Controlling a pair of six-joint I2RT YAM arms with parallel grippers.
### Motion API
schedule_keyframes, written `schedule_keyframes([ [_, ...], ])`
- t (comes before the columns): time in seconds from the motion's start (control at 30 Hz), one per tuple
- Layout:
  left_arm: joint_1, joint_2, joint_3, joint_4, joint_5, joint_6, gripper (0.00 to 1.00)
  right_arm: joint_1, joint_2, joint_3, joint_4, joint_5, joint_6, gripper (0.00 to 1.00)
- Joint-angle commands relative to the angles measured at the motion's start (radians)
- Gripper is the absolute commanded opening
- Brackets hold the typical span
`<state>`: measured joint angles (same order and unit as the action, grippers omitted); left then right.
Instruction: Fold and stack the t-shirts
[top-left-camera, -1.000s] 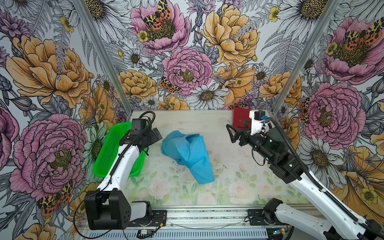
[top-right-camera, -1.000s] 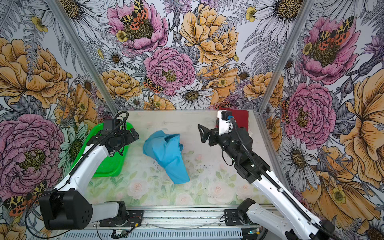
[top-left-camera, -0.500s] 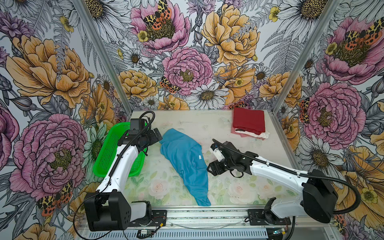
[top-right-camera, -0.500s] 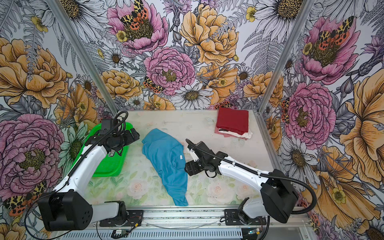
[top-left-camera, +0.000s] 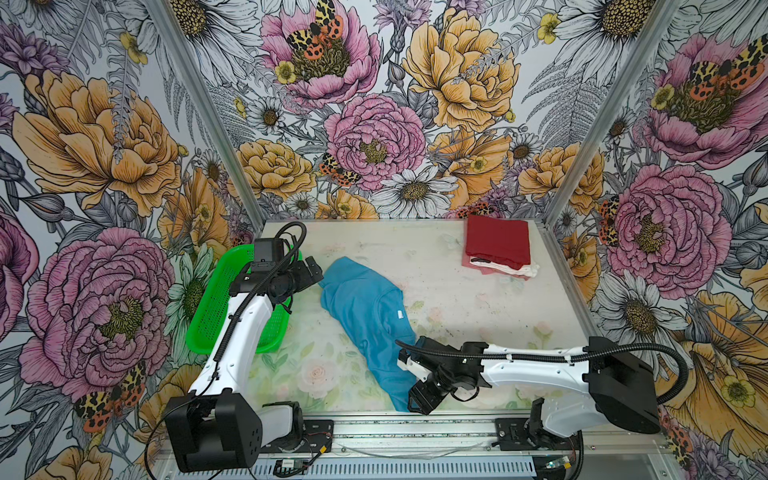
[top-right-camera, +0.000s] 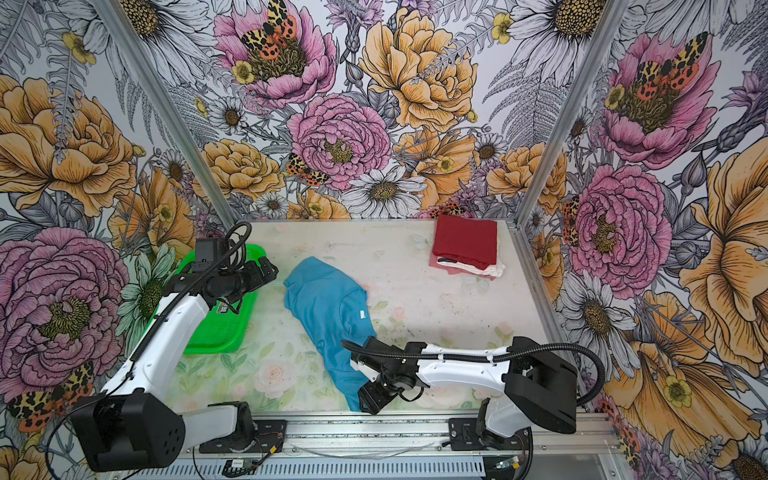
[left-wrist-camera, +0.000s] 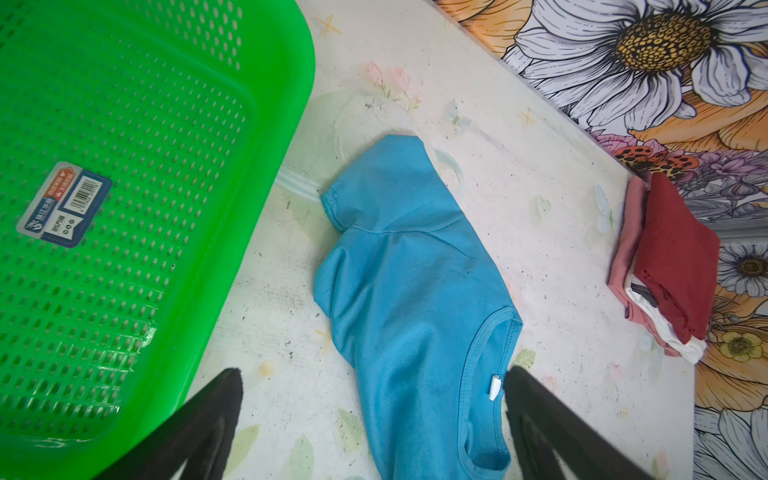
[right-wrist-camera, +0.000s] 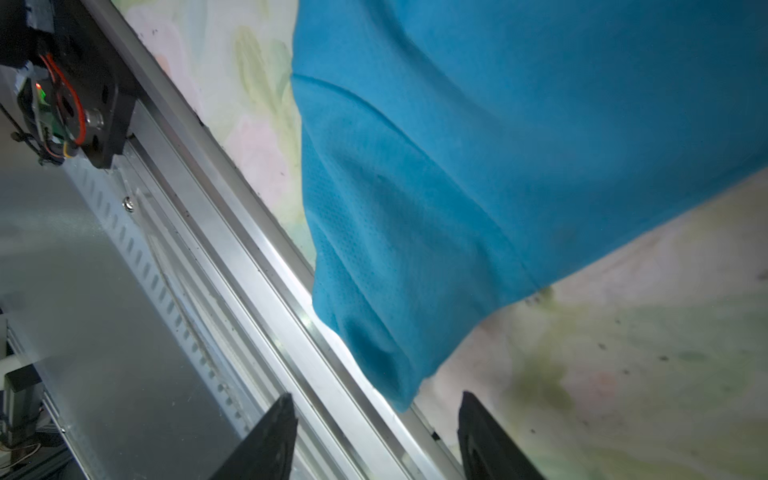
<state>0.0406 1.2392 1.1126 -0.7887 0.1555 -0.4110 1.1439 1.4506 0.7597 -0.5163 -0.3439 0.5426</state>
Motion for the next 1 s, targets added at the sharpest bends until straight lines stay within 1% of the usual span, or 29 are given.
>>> schedule_keyframes([
  [0.0,0.007,-0.022,0.019,-0.006,0.032,0.02,0.99,-0.006,-0.006,0.006,0.021,-0.005,0.017,0.59],
  [0.1,0.009,-0.038,0.007,-0.006,0.034,0.019,0.99,0.011,0.032,-0.002,0.024,-0.018,0.006,0.54],
  [0.2,0.01,-0.052,-0.01,-0.006,0.032,0.02,0.99,0.022,0.046,-0.016,0.031,-0.003,0.0,0.47],
  [0.27,0.01,-0.052,-0.017,-0.006,0.039,0.02,0.99,0.023,0.055,-0.02,0.032,0.011,-0.004,0.4],
  [0.33,0.009,-0.058,-0.022,-0.006,0.043,0.017,0.99,0.023,0.063,-0.023,0.032,0.023,-0.004,0.37],
  [0.37,0.01,-0.062,-0.023,-0.006,0.043,0.015,0.99,0.023,0.069,-0.024,0.033,0.031,-0.003,0.32],
  [0.43,0.012,-0.07,-0.025,-0.006,0.04,0.017,0.99,0.023,0.078,-0.03,0.032,0.039,-0.002,0.27],
  [0.57,0.013,-0.077,-0.032,-0.006,0.039,0.014,0.99,0.026,0.088,-0.038,0.032,0.049,-0.001,0.26],
  [0.67,0.014,-0.073,-0.033,-0.006,0.045,0.011,0.99,0.046,0.107,-0.012,0.032,0.053,-0.01,0.3],
  [0.73,0.013,-0.076,-0.035,-0.005,0.049,0.011,0.99,0.068,0.133,0.011,0.028,0.062,-0.016,0.29],
  [0.77,0.013,-0.079,-0.037,-0.006,0.047,0.011,0.99,0.072,0.146,0.015,0.028,0.069,-0.011,0.23],
  [0.8,0.013,-0.081,-0.038,-0.006,0.045,0.012,0.99,0.073,0.155,0.018,0.03,0.072,-0.007,0.1],
  [0.83,0.015,-0.085,-0.039,-0.007,0.045,0.014,0.99,0.073,0.163,0.021,0.027,0.073,-0.007,0.0],
  [0.9,0.017,-0.091,-0.04,-0.007,0.048,0.014,0.99,0.068,0.138,0.036,0.013,0.075,-0.021,0.0],
  [0.97,0.02,-0.098,-0.041,-0.007,0.055,0.014,0.99,0.03,0.063,0.093,-0.022,0.068,-0.058,0.0],
])
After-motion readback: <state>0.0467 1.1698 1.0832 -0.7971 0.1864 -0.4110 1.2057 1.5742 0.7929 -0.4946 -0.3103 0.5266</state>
